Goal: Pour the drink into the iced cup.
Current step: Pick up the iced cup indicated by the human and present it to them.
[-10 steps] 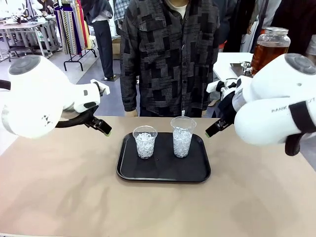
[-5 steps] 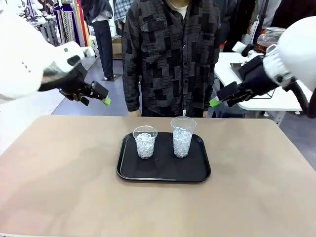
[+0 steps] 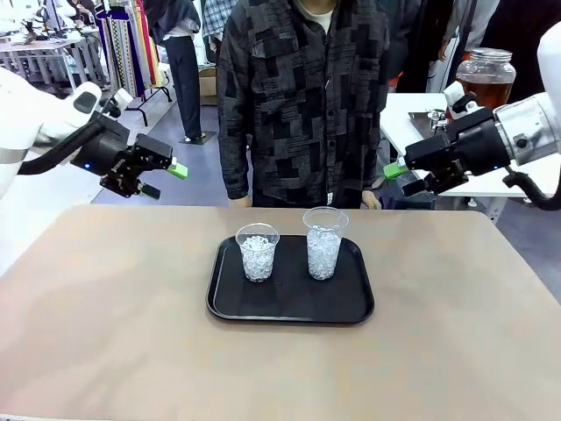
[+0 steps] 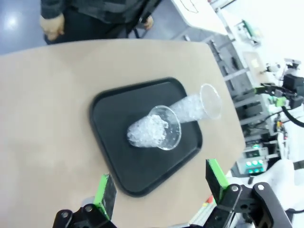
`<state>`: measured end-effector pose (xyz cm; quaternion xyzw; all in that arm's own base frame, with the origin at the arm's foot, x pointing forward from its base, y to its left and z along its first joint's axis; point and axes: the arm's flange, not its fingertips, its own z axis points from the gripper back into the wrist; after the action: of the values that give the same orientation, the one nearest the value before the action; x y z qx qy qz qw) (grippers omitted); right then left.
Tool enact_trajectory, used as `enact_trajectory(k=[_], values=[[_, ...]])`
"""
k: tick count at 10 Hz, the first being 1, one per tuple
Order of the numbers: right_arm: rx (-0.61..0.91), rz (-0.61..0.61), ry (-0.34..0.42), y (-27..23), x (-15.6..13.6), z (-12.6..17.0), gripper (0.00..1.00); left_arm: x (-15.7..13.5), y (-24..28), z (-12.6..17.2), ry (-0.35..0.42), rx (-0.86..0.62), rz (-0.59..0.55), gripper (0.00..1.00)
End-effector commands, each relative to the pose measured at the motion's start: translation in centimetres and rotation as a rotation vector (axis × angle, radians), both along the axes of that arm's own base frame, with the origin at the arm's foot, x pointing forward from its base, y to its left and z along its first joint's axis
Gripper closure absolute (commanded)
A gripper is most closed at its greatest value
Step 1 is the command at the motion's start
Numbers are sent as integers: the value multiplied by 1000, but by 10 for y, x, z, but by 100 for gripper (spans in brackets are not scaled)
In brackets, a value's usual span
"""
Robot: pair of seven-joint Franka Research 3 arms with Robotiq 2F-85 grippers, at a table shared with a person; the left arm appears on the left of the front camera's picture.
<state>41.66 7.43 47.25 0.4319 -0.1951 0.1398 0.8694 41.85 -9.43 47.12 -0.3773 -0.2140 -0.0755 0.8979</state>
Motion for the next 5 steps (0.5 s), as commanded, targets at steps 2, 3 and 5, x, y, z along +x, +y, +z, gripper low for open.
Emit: enact_trajectory(k=[2,3,5], values=[[-111,18,-86,4,10,-2,0,4,-10,-7,-78,245,-103,0],[5,13,8,-2,6,-4,0,2,3,-9,10,7,-34,0],[5,13,8,-2,6,-4,0,2,3,-9,10,7,-34,0]])
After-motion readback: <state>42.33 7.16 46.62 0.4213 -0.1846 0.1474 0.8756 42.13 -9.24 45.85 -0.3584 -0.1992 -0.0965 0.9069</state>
